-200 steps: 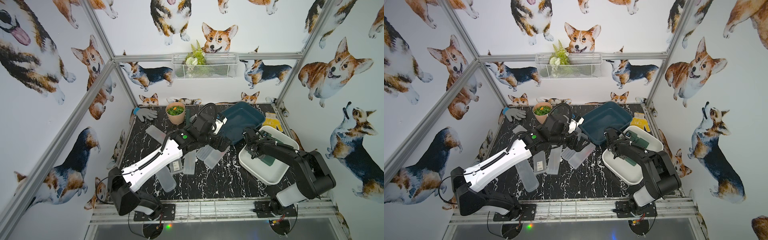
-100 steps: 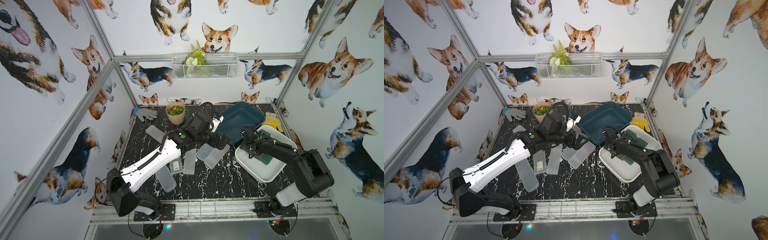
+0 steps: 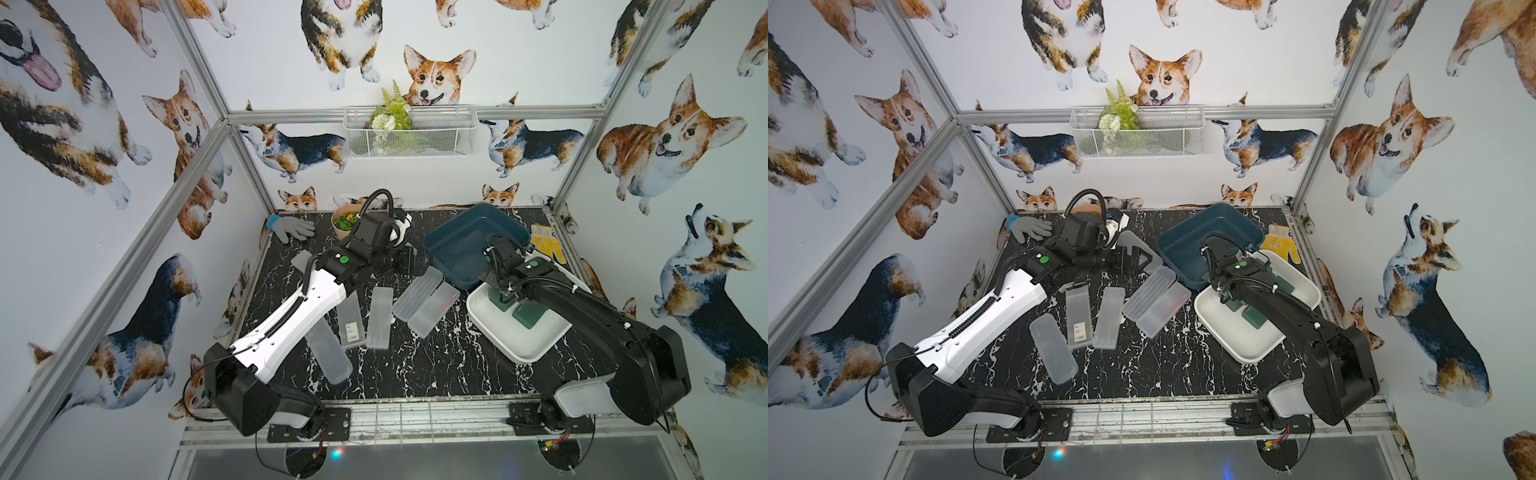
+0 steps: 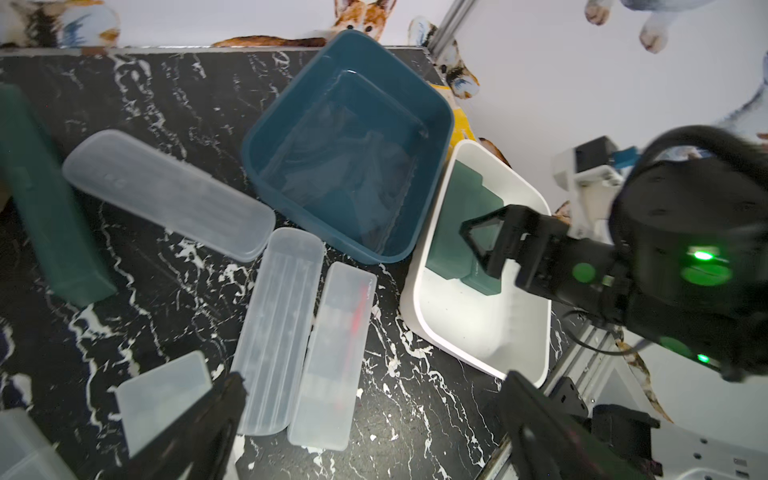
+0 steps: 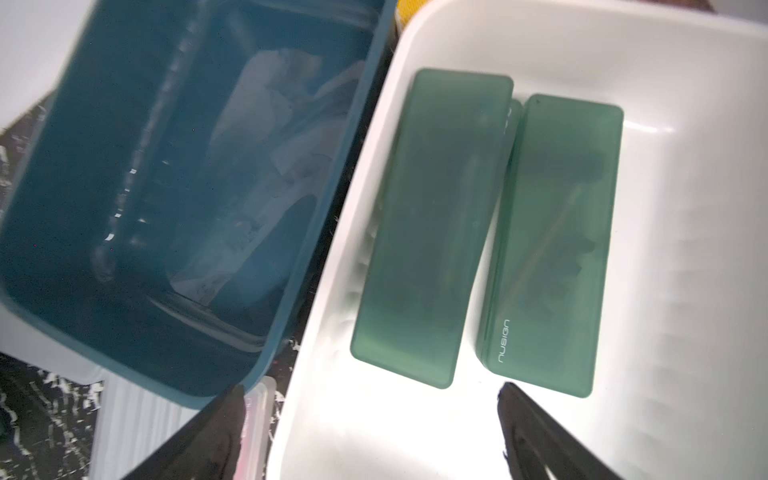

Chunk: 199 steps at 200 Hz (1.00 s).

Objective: Place the pencil cases by color into the storage box
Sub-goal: Place the pencil case at the storage box, then pick up the pencil case from the center of the board.

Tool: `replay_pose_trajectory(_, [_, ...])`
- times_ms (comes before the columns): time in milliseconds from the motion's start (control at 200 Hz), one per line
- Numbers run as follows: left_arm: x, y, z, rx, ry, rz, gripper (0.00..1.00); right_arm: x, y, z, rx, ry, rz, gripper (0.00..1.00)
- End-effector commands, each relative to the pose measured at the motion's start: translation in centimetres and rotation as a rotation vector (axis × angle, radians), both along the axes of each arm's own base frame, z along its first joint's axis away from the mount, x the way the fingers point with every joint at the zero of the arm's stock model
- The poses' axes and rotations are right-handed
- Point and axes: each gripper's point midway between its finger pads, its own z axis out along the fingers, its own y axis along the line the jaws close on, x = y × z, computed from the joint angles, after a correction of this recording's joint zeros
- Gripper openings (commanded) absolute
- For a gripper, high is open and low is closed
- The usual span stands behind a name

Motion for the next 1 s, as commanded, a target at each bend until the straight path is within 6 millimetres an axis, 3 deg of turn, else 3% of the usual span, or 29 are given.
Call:
replay_pose_trajectory(0, [0.4, 2.6, -1.3, 0.02, 0.088, 0.114, 0.98, 0.6, 1.3, 2.9, -0.096, -0.043, 0.094, 0.95])
replay_pose_trajectory(140, [1.0, 5.4, -2.0, 0.073, 0.121, 0.226, 0.98, 3.3, 6.7, 4.9, -0.081, -0.116, 0.337, 0.95])
replay_pose_trajectory(300, [2.1, 9.1, -2.3, 0.137, 0.164, 0.374, 0.98, 5.6, 12.8, 5.5, -0.052, -0.173, 0.616, 0.94])
replay_pose_trajectory(410, [3.2, 11.4, -3.0, 0.187, 0.191, 0.48, 0.97, 5.8, 16.0, 6.0, -0.002, -0.222, 0.781, 0.94])
replay_pose_trajectory(506, [4.1, 12.2, -3.5, 0.183, 0.225, 0.534, 0.97, 4.9, 18.7, 6.7, 0.068, -0.28, 0.949, 0.94])
replay_pose_trajectory(706, [3.9, 14.3, -3.4, 0.182, 0.279, 0.625, 0.97, 4.5, 22.2, 4.7, 0.172, -0.333, 1.037, 0.94])
replay_pose_trajectory(991, [2.2, 16.9, -4.6, 0.111, 0.373, 0.684, 0.96, 5.9, 31.1, 1.3, 0.111, -0.354, 1.064, 0.93])
